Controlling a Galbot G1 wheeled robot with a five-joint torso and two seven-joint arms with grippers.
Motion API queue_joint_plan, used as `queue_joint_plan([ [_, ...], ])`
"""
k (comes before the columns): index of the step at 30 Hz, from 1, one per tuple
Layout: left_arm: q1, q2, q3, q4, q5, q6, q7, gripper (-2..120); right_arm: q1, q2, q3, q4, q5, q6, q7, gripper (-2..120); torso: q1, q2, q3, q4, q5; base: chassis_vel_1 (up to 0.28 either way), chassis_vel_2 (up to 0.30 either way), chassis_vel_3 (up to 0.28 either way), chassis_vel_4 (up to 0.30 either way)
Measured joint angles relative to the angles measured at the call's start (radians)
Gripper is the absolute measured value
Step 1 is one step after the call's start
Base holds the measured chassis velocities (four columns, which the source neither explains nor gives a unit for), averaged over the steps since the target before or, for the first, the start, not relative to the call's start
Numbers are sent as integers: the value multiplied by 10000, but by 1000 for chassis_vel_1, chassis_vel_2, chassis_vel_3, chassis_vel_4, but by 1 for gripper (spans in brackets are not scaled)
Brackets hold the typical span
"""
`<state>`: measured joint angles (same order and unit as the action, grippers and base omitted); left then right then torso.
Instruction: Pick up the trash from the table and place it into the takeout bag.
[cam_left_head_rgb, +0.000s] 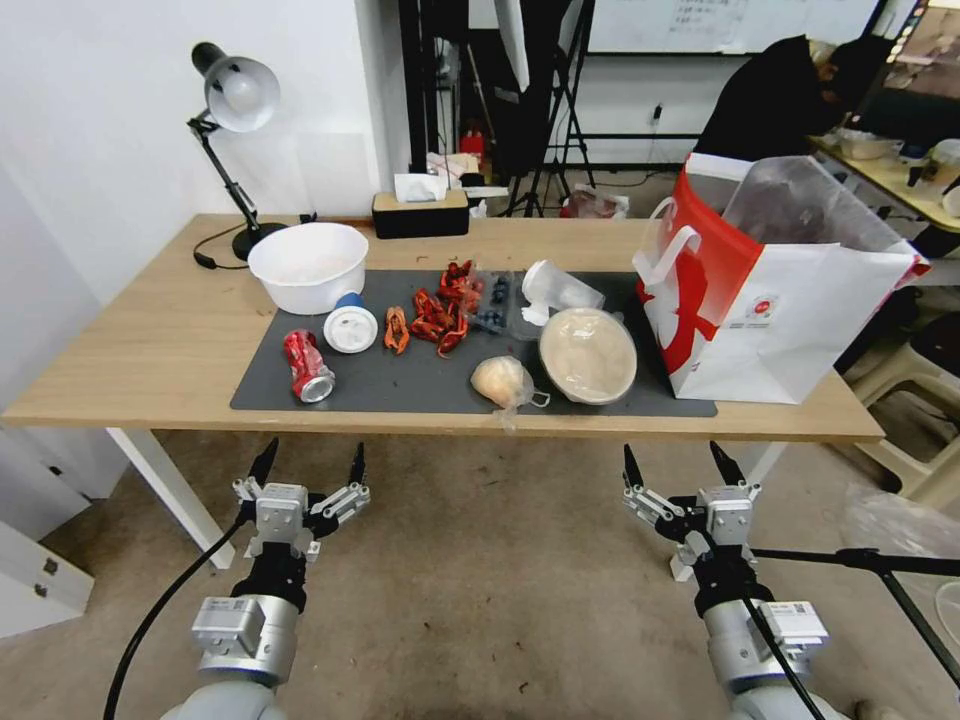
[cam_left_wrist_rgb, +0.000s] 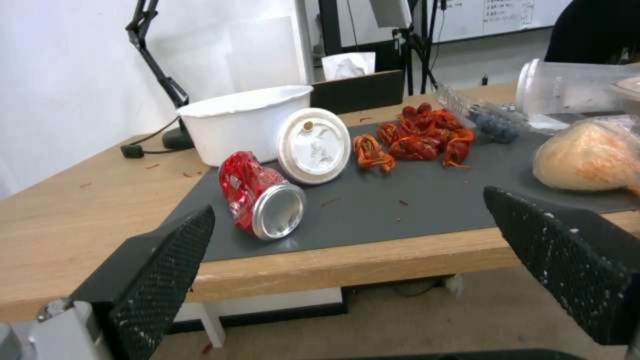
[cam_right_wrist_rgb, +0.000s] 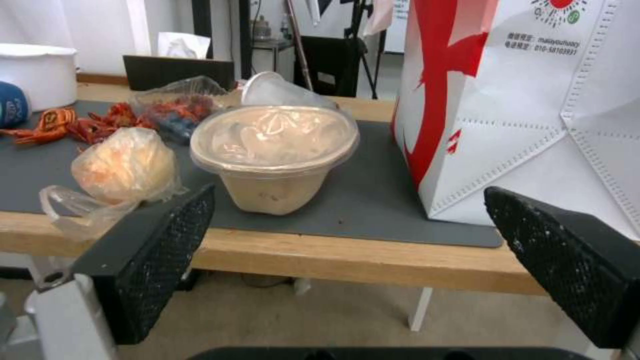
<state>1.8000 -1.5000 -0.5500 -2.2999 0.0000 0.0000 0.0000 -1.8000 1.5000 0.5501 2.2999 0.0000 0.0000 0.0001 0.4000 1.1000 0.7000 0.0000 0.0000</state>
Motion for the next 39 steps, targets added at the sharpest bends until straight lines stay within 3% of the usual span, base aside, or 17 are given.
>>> queue_joint_plan([
  [21, -29, -1, 0, -1, -43, 40, 0, 100, 8, 0, 0, 0, 7, -21, 4, 100, -1, 0, 0, 0, 0, 0, 0, 0, 0],
  [24, -520, -51, 8, -168, -706, 947, -48, 100, 205, -15, 113, 166, 203, -568, 205, 100, -1, 0, 0, 0, 0, 0, 0, 0, 0],
  [25, -520, -51, 8, -168, -706, 947, -48, 100, 205, -15, 113, 166, 203, -568, 205, 100, -1, 0, 0, 0, 0, 0, 0, 0, 0],
  [29, -1340, -148, 36, -461, -1869, 2502, -150, 100, 731, -73, 451, 646, 712, -2003, 764, 100, 0, 0, 0, 0, 0, 0, 0, 0, 0],
  [32, -1598, -166, 34, -509, -2294, 2789, -154, 100, 988, -101, 610, 885, 967, -2695, 1035, 100, 0, 0, 0, -3, 0, 0, 0, 0, 0],
  [35, -1636, -187, 35, -509, -2400, 2772, -142, 100, 1182, -213, 676, 903, 1387, -2825, 1167, 100, 0, -1, 1, -5, 7, 0, 0, 0, 0],
  [36, -1633, -200, 40, -496, -2393, 2699, -119, 100, 1410, -352, 804, 916, 1821, -2892, 1312, 100, 0, 0, 0, 6, 0, 0, 0, 0, 0],
  [39, -1599, -208, 37, -419, -2295, 2462, -57, 100, 1581, -475, 829, 892, 2287, -2873, 1443, 100, 0, 0, -1, -3, -1, 0, 0, 0, 0],
])
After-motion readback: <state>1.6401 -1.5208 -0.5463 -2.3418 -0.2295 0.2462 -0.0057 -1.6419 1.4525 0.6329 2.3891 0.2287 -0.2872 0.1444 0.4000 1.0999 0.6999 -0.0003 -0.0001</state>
